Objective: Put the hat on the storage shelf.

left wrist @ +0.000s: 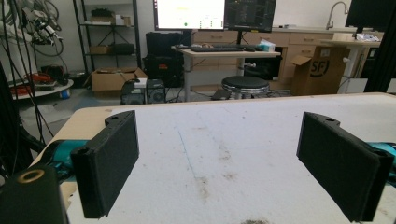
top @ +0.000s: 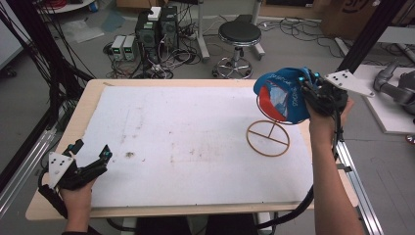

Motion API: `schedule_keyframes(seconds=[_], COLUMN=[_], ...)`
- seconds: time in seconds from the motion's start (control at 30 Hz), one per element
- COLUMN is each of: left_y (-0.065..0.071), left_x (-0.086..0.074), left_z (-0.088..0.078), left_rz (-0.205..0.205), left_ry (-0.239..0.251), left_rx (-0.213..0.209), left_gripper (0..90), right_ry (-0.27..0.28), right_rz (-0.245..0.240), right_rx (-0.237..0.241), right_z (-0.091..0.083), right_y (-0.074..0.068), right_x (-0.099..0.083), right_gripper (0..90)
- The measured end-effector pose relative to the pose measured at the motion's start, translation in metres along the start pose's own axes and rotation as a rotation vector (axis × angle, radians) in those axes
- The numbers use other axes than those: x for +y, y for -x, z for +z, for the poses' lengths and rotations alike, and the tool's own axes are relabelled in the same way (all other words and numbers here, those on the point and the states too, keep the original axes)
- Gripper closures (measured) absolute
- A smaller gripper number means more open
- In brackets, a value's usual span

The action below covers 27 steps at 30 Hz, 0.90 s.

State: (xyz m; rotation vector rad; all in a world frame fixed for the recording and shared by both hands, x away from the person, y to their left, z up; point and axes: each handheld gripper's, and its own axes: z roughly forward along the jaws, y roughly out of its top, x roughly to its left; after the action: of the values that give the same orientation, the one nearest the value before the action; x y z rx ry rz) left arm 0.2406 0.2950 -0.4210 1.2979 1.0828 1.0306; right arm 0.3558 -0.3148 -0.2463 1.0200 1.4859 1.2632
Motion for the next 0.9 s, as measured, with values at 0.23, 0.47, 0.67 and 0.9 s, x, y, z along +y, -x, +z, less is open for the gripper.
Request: schedule_keyframes(seconds=[0.23, 0.47, 0.67, 0.9], left_y=[0.000, 0.000, 0.000, 0.000], left_x=[0.000, 0.000, 0.000, 0.001], left_z=[0.000, 0.000, 0.000, -0.001], left_rz=[-0.002, -0.001, -0.003, -0.005], left_ry=[0.000, 0.001, 0.002, 0.003], left_rx=[0.005, 0.003, 0.004, 0.003], left_gripper=[13.4, 13.4, 13.4, 13.4], right_ry=[0.010, 0.039, 0.081, 0.218], right_rz=[-0.016, -0.030, -0.046, -0.048], right_rx=[-0.009, -0.022, -0.046, -0.049], right_z=[-0.001, -0.005, -0.009, -0.028], right_y=[-0.002, -0.004, -0.011, -0.023], right_x=[-0.003, 0.002, 0.006, 0.013], right_gripper=[69.5, 62.8, 44.0, 23.3])
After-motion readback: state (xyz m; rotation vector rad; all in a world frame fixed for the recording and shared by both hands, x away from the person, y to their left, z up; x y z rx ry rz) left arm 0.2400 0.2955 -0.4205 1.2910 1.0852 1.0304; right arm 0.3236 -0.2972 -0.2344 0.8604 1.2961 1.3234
